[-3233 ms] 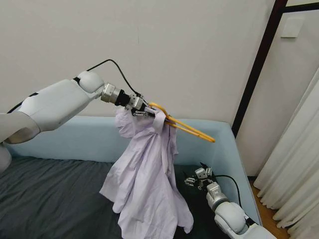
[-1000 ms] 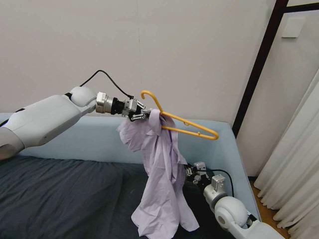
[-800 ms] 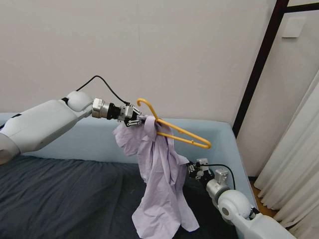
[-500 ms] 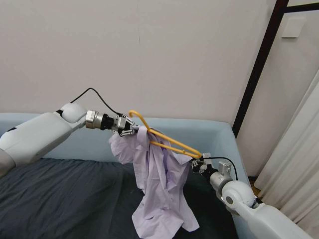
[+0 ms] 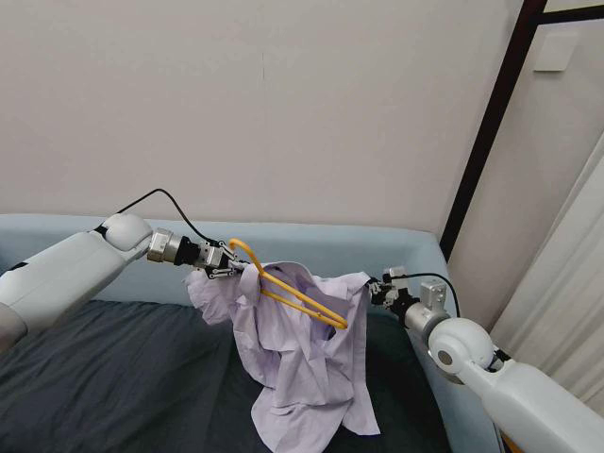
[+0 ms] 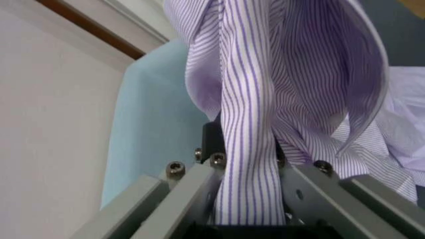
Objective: Pick up the clothes from the sofa and hang them on the clothes hanger.
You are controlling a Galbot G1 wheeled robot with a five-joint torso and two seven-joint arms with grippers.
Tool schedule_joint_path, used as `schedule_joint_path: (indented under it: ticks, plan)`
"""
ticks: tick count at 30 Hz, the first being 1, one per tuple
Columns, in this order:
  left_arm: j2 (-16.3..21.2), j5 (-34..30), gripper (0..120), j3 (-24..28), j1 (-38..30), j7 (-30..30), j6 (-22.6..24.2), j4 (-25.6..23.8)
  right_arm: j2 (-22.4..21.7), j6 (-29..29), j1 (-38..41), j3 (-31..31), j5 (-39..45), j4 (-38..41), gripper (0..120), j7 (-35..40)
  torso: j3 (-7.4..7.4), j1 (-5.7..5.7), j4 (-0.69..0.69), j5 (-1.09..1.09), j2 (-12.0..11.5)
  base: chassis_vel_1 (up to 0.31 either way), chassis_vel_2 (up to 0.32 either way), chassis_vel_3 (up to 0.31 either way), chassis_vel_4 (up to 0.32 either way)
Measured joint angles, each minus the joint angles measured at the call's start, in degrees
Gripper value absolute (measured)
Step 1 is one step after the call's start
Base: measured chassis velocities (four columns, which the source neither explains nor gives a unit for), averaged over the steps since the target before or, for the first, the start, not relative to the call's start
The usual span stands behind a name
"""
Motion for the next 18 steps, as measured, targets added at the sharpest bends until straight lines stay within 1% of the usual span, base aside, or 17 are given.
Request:
schedule_joint_path:
  ticks: [2, 6, 7, 11, 18]
  plan:
    - [0.0, 0.6, 0, -0.4, 0.3, 0.0, 0.4, 0.3, -0.4, -0.2, 0.2, 0.3, 0.6, 1.1, 0, 0.5, 0.0, 0.0, 0.0, 0.0, 0.0, 0.0, 0.0, 0.0, 0.0]
    - [0.1, 2.3, 0, -1.6, 1.2, -1.2, 2.9, 0.5, -2.2, -1.2, 0.6, 1.8, 3.5, 6.4, 0, 2.5, 0.0, 0.0, 0.0, 0.0, 0.0, 0.0, 0.0, 0.0, 0.0]
    - [0.1, 2.3, 0, -1.6, 1.2, -1.2, 2.9, 0.5, -2.2, -1.2, 0.6, 1.8, 3.5, 6.4, 0, 2.5, 0.0, 0.0, 0.0, 0.0, 0.0, 0.0, 0.0, 0.0, 0.0]
    - [0.9, 2.4, 0, -2.2, 1.5, -3.0, 5.4, 0.2, -4.1, -1.9, 0.6, 3.3, 5.8, 10.6, 0, 4.1, 0.0, 0.0, 0.0, 0.0, 0.0, 0.0, 0.0, 0.0, 0.0]
    - [2.1, 2.1, 0, -2.8, 1.5, -4.1, 7.1, 0.2, -5.5, -2.3, 0.4, 5.0, 7.7, 13.2, 0, 5.2, 0.0, 0.0, 0.0, 0.0, 0.0, 0.0, 0.0, 0.0, 0.0]
